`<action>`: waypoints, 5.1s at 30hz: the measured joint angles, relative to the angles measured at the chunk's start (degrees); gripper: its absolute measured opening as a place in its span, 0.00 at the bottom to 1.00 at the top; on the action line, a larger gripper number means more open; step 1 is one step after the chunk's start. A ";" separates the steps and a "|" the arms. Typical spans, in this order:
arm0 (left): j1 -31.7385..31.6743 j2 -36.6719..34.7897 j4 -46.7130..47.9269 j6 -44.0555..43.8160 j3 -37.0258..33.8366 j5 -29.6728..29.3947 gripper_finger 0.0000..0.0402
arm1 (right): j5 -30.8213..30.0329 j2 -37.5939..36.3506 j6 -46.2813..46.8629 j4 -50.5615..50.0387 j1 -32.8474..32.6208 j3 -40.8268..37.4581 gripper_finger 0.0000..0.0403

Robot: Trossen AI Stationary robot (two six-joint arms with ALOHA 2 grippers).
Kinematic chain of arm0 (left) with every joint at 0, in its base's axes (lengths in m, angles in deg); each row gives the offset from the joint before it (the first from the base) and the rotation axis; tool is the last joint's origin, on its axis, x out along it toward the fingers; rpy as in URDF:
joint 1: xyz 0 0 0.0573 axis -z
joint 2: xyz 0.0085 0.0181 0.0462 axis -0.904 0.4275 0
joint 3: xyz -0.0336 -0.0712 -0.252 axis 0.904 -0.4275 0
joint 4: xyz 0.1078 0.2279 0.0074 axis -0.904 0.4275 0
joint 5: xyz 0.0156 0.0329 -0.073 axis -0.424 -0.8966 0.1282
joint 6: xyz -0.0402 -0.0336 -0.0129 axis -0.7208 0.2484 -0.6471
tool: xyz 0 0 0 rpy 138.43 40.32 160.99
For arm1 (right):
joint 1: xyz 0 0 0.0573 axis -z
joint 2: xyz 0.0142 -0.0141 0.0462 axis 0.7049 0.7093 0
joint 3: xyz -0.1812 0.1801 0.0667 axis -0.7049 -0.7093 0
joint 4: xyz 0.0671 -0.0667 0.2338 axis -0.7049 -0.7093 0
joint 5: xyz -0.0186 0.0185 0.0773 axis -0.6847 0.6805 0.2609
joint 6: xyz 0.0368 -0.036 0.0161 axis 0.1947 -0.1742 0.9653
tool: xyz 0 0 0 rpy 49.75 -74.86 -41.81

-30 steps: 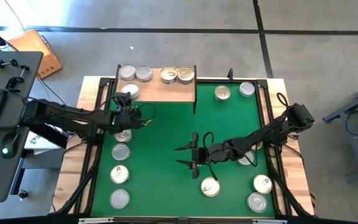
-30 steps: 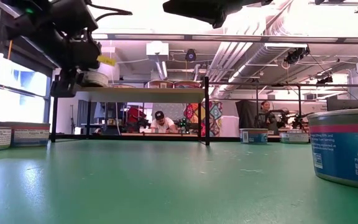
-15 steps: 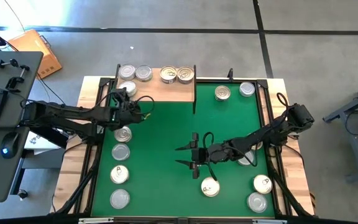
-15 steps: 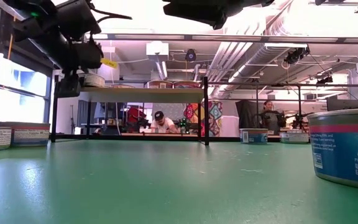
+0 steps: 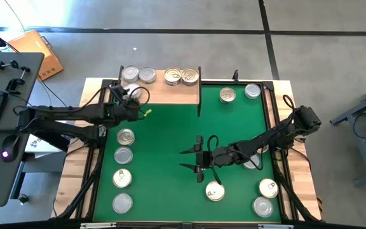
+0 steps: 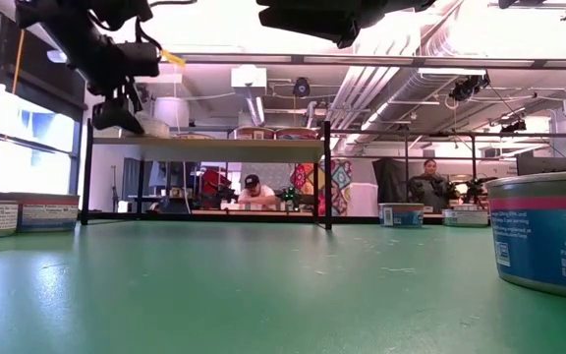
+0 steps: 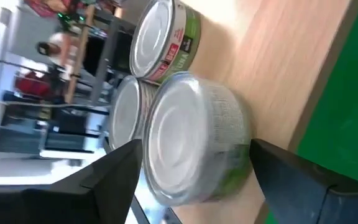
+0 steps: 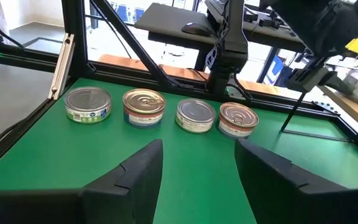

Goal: Stack canned seafood by type on shelf
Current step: Put the green tuna can on the shelf, then adjust the green tuna can on the shelf, then put the blue-pink tuna can on the shelf

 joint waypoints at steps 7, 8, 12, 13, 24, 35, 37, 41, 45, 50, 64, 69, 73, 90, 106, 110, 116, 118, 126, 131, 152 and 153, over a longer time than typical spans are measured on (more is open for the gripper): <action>-2.38 -0.37 6.55 -7.16 3.52 8.58 0.74 | -0.01 0.00 0.02 0.00 0.00 0.00 0.48; -2.62 -0.43 6.54 -7.81 3.88 9.25 0.73 | -0.01 0.00 0.02 0.00 0.00 0.00 0.48; -3.44 -0.50 6.41 -10.62 6.10 11.73 0.68 | -0.01 0.00 0.02 0.00 0.00 0.00 0.48; -3.66 -0.52 6.41 -11.48 6.74 12.49 0.66 | -0.01 0.00 0.02 0.00 0.00 0.00 0.48; -12.79 0.31 2.86 -14.40 8.48 22.75 0.28 | -0.01 0.00 -0.07 0.09 0.04 0.00 0.48; -21.67 1.99 2.45 -13.37 8.64 27.58 0.04 | -0.01 0.00 -0.02 0.15 0.04 0.00 0.48; -22.29 1.99 2.50 -13.13 8.64 27.58 0.03 | -0.01 0.00 -0.02 0.16 0.04 0.00 0.48; -22.77 1.99 2.48 -11.86 8.63 27.45 0.02 | -0.01 0.00 -0.02 0.17 0.04 0.00 0.48; -22.58 1.30 2.22 -11.82 8.68 27.64 0.02 | -0.01 0.00 0.00 0.17 0.04 0.00 0.48; -21.23 -0.23 2.29 -12.15 10.32 27.65 0.02 | -0.01 0.00 0.00 0.17 0.04 0.00 0.48; -33.45 8.53 -6.68 -6.22 17.16 36.69 0.00 | -0.01 0.00 1.50 0.20 0.93 0.00 0.48; -38.47 14.70 -6.72 -5.70 18.15 38.49 0.00 | -0.03 0.00 1.97 0.17 0.92 0.00 0.48; -39.92 16.98 -6.50 -5.75 18.28 38.87 0.00 | -0.03 0.00 2.18 0.00 0.88 0.00 0.48; -39.84 11.54 -2.56 -6.84 18.12 40.57 0.00 | -0.01 0.00 3.39 -1.13 0.87 0.00 0.48; -24.65 0.11 -3.91 -6.96 17.46 47.60 0.00 | 12.16 -3.95 31.33 -33.66 -6.65 3.72 0.44; -14.28 -0.37 -4.99 -9.04 15.88 46.89 0.00 | 18.27 -2.86 45.00 -38.53 -11.56 4.02 0.36; -0.98 -0.35 -10.06 -12.54 11.92 42.53 0.00 | 16.95 -0.91 54.94 -41.83 -16.27 4.02 0.22; 2.72 -0.37 -10.30 -14.18 11.12 41.12 0.00 | 16.14 -0.64 57.02 -43.37 -16.85 4.02 0.18; 15.10 -0.11 -12.29 -19.78 6.84 36.86 0.00 | 15.80 -0.37 57.52 -46.38 -16.78 4.02 0.05; 21.38 0.53 -22.00 -21.46 1.61 35.52 0.00 | 15.09 2.33 52.22 -46.06 -14.43 4.02 0.01; 30.59 25.00 -57.89 -27.99 -3.72 39.16 0.00 | -0.35 -0.24 26.51 -23.83 -6.08 3.96 0.00; 29.81 26.98 -58.69 -28.70 -3.25 40.88 0.00 | -0.40 -0.55 27.22 -25.41 -6.85 3.98 0.00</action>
